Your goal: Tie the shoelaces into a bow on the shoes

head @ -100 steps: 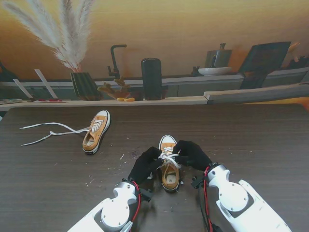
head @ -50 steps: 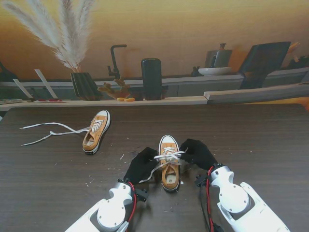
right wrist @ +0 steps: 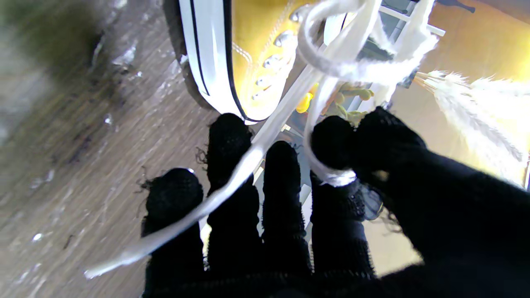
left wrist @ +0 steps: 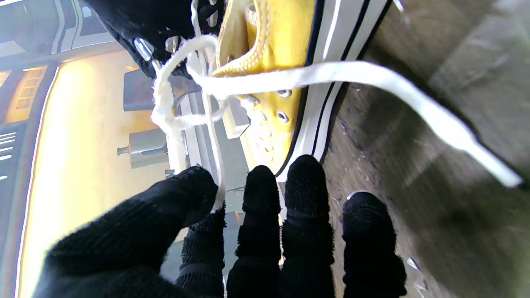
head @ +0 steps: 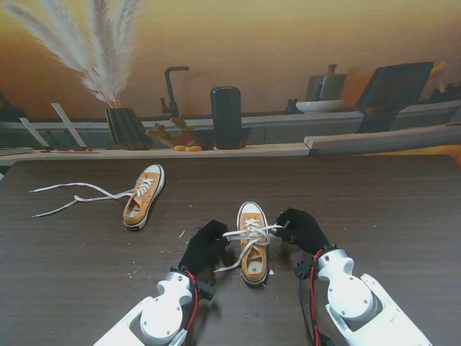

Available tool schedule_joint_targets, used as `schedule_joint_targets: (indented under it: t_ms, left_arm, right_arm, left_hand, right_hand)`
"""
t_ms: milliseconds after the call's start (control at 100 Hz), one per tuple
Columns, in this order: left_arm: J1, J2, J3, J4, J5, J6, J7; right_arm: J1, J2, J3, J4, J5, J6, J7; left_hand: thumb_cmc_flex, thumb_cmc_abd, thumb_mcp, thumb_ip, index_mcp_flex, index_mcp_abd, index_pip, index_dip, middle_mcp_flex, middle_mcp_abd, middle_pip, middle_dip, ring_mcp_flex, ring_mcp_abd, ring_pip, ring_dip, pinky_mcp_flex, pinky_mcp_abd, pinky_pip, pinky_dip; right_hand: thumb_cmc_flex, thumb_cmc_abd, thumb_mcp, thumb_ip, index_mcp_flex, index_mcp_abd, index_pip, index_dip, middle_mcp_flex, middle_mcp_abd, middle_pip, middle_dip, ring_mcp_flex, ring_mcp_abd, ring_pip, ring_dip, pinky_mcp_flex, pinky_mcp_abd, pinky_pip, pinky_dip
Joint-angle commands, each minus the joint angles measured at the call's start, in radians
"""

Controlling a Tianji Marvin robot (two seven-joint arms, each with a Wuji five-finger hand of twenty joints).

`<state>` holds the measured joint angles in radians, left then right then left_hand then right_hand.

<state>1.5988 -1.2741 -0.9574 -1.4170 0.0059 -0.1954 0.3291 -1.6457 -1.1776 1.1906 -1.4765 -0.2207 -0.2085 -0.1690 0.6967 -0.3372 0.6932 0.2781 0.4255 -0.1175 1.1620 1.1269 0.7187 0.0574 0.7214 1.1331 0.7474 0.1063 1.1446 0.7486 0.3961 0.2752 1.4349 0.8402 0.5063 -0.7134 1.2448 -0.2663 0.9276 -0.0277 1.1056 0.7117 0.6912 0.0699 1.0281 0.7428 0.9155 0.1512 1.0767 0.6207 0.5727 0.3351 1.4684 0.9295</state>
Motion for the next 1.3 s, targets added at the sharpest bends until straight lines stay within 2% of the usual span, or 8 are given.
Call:
schedule_joint_targets:
  t_ms: [0,580,710,770,810,980,1030,1290]
  left_arm:
    - [0.015,0.011,-0.009,-0.016,0.003,0.008,-0.022]
    - [0.054,0.020,-0.059,-0.034,0.025,0.038,-0.022]
    - [0.060,0.021,-0.069,-0.037,0.025,0.047,-0.022]
    - [0.060,0.022,-0.072,-0.037,0.026,0.050,-0.024]
    - [0.061,0.022,-0.073,-0.037,0.025,0.053,-0.023]
    - [0.074,0.026,-0.083,-0.051,0.031,0.073,-0.030]
    - [0.079,0.027,-0.088,-0.055,0.033,0.083,-0.031]
    - [0.101,0.032,-0.110,-0.079,0.035,0.114,-0.038]
  right_arm:
    - [-0.015,-0.003,0.002,-0.006,-0.008,0.019,-0.001]
    - [-0.077,-0.017,0.029,-0.052,-0.095,0.128,-0.111]
    - [-0.084,-0.018,0.036,-0.060,-0.095,0.146,-0.115]
    - [-0.087,-0.019,0.037,-0.062,-0.095,0.155,-0.118]
    - [-0.089,-0.019,0.039,-0.064,-0.095,0.161,-0.120]
    - [-0.099,-0.020,0.045,-0.070,-0.097,0.189,-0.124]
    - [-0.103,-0.020,0.046,-0.073,-0.100,0.198,-0.124]
    - [-0.115,-0.021,0.048,-0.080,-0.111,0.235,-0.131]
  left_hand:
    - [-0.009,0.044,0.023,0.002,0.035,-0.032,0.029,0.025,0.014,-0.028,-0.017,0.003,0.003,-0.023,0.003,0.033,0.001,-0.020,0.015,0.005]
    - [-0.005,0.047,0.021,0.006,0.037,-0.028,0.027,0.025,0.016,-0.024,-0.036,-0.006,0.004,-0.017,0.001,0.032,0.000,-0.017,0.014,0.004]
    - [-0.003,0.049,0.022,0.009,0.038,-0.019,0.027,0.027,0.012,-0.001,-0.039,-0.006,0.002,-0.013,0.001,0.032,-0.001,-0.015,0.013,0.004]
    - [-0.004,0.052,0.022,0.012,0.037,-0.017,0.027,0.029,0.014,-0.020,-0.038,-0.007,0.002,-0.015,0.000,0.032,-0.001,-0.014,0.013,0.004]
    - [-0.005,0.050,0.023,0.015,0.039,-0.014,0.029,0.031,0.009,0.005,-0.037,-0.007,0.002,-0.013,0.001,0.033,-0.002,-0.014,0.013,0.005]
    - [-0.008,0.055,0.022,0.021,0.037,-0.015,0.026,0.035,0.015,-0.023,-0.038,-0.011,0.003,-0.014,0.000,0.032,-0.001,-0.015,0.013,0.005]
    - [-0.006,0.056,0.020,0.021,0.037,-0.015,0.026,0.036,0.007,0.005,-0.040,-0.011,0.001,-0.013,0.000,0.032,-0.002,-0.014,0.013,0.005]
    - [0.000,0.060,0.014,0.026,0.036,-0.009,0.023,0.036,0.005,0.007,-0.038,-0.013,-0.001,-0.011,-0.001,0.032,-0.003,-0.014,0.012,0.006]
  right_hand:
    - [0.050,0.000,-0.017,0.018,-0.014,-0.039,0.014,0.033,-0.009,0.011,0.002,-0.010,0.023,0.008,-0.019,-0.016,0.006,0.014,-0.016,-0.011]
    - [0.069,-0.029,0.011,0.019,-0.001,0.012,0.034,0.004,-0.006,0.033,0.005,-0.030,0.030,0.020,-0.044,-0.024,0.010,0.033,-0.032,-0.031]
    - [0.073,-0.034,0.018,0.017,-0.004,0.027,0.055,-0.027,-0.008,0.036,0.009,-0.037,0.031,0.024,-0.047,-0.026,0.009,0.036,-0.031,-0.038]
    - [0.074,-0.035,0.018,0.017,-0.003,0.031,0.057,-0.031,-0.009,0.037,0.009,-0.038,0.031,0.024,-0.047,-0.026,0.010,0.036,-0.030,-0.039]
    - [0.075,-0.037,0.019,0.017,-0.002,0.034,0.060,-0.036,-0.009,0.039,0.009,-0.039,0.031,0.024,-0.047,-0.026,0.010,0.037,-0.030,-0.039]
    - [0.083,-0.049,0.026,0.018,0.011,0.043,0.064,-0.058,-0.008,0.044,0.010,-0.043,0.031,0.027,-0.048,-0.026,0.010,0.038,-0.030,-0.043]
    - [0.085,-0.053,0.030,0.018,0.016,0.050,0.065,-0.065,-0.007,0.044,0.011,-0.043,0.032,0.025,-0.048,-0.026,0.012,0.040,-0.028,-0.043]
    - [0.098,-0.071,0.051,0.016,0.029,0.102,0.080,-0.097,-0.001,0.053,0.010,-0.053,0.040,0.030,-0.049,-0.030,0.020,0.044,-0.027,-0.049]
